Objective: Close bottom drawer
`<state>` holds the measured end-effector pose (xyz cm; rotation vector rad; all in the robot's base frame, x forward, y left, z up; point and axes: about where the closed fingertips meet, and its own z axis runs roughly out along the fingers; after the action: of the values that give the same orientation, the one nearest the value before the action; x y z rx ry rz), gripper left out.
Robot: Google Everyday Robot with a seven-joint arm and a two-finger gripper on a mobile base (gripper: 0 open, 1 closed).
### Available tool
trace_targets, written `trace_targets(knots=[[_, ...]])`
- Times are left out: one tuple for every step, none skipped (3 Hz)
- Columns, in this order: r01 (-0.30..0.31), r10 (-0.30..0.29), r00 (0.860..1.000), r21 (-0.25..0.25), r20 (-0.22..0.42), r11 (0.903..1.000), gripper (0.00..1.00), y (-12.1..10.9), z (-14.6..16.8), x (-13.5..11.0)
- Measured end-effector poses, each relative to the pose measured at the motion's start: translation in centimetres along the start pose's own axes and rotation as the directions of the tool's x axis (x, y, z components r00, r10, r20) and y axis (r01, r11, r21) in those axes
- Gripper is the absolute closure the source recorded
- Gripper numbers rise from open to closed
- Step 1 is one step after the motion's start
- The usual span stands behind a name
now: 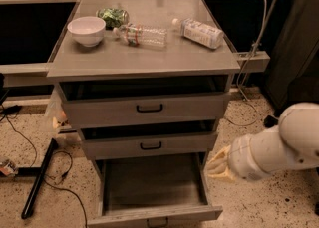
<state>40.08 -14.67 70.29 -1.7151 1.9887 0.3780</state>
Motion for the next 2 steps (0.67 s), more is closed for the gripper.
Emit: trace_targets(knots=[[-0.067,0.067,0.997,0.008,0.029,0.9977,1.0,-0.3,6.4,2.7],[-0.118,0.115,0.991,0.03,0.065,0.9926,1.0,-0.8,11.3,6.0]])
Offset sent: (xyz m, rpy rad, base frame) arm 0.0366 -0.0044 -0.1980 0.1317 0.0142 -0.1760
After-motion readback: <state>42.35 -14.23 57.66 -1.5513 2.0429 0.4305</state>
